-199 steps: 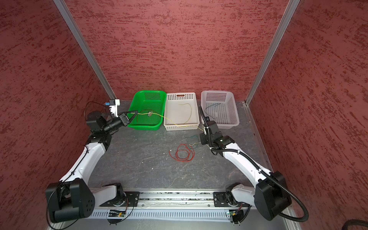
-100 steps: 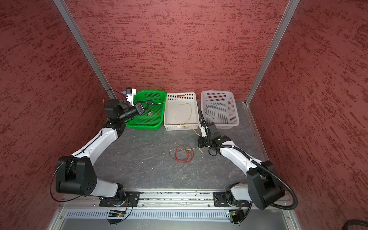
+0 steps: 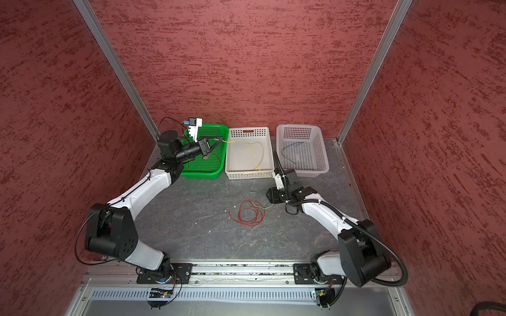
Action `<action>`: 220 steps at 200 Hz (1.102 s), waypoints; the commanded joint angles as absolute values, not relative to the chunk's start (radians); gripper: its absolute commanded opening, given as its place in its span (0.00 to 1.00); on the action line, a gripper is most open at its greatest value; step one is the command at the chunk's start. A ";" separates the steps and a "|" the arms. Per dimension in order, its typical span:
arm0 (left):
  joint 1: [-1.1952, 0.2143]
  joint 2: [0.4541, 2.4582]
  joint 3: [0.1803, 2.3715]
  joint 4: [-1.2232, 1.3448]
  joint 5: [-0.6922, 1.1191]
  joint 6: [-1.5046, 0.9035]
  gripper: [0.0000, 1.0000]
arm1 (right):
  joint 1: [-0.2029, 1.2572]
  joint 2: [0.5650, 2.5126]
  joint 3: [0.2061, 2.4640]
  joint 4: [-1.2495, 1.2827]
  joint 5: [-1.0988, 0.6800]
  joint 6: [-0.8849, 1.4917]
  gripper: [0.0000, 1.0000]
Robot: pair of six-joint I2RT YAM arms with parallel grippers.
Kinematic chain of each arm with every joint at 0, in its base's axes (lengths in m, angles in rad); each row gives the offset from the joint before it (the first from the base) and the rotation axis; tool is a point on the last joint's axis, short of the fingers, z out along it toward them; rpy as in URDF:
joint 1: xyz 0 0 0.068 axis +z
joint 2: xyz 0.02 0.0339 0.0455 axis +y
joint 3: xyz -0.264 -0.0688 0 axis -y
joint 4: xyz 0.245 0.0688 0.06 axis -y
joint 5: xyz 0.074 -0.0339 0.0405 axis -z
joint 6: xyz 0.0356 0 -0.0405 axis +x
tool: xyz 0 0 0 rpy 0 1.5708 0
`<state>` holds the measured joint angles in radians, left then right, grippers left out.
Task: Untangle and sort cables by color
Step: Untie the cable, then place the cable into the container.
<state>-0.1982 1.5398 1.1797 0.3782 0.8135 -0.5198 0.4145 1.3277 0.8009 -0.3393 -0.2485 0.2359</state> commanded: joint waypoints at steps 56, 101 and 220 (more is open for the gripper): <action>-0.201 1.461 1.223 0.433 0.887 -0.595 0.00 | 0.381 1.204 0.855 -0.481 -0.228 0.194 0.66; -0.188 1.374 1.274 0.335 0.884 -0.564 0.00 | 0.364 1.190 0.827 -0.444 -0.284 0.205 0.67; -0.141 1.401 1.457 0.256 0.776 -0.519 0.00 | 0.347 1.170 0.790 -0.399 -0.376 0.203 0.67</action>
